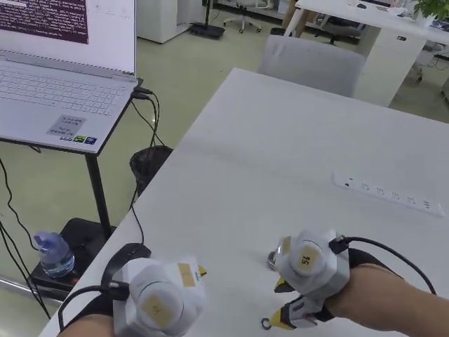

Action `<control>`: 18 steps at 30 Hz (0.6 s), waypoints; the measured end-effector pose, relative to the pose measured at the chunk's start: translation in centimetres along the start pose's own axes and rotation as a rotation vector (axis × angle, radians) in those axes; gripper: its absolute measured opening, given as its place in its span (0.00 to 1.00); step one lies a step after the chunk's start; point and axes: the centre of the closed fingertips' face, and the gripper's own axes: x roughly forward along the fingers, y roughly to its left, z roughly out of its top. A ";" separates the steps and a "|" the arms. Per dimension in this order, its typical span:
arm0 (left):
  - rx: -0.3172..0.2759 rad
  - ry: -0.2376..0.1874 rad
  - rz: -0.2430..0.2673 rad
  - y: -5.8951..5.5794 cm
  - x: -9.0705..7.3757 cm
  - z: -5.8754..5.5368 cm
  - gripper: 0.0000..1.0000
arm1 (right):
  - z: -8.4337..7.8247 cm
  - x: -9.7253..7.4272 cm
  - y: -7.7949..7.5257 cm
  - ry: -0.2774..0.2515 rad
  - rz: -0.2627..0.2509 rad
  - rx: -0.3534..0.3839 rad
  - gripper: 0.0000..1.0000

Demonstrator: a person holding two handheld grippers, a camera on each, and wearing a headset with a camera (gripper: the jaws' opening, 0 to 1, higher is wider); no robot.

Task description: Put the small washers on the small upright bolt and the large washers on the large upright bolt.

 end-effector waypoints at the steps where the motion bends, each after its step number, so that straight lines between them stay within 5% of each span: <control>1: -0.001 -0.004 0.000 0.0 0.0 0.0 0.92 | 0.0 0.3 0.1 -0.001 -0.002 -0.002 0.33; 18: -0.010 -0.011 -0.006 0.2 0.3 -0.1 0.99 | -1.0 3.1 0.5 0.015 0.002 0.032 0.25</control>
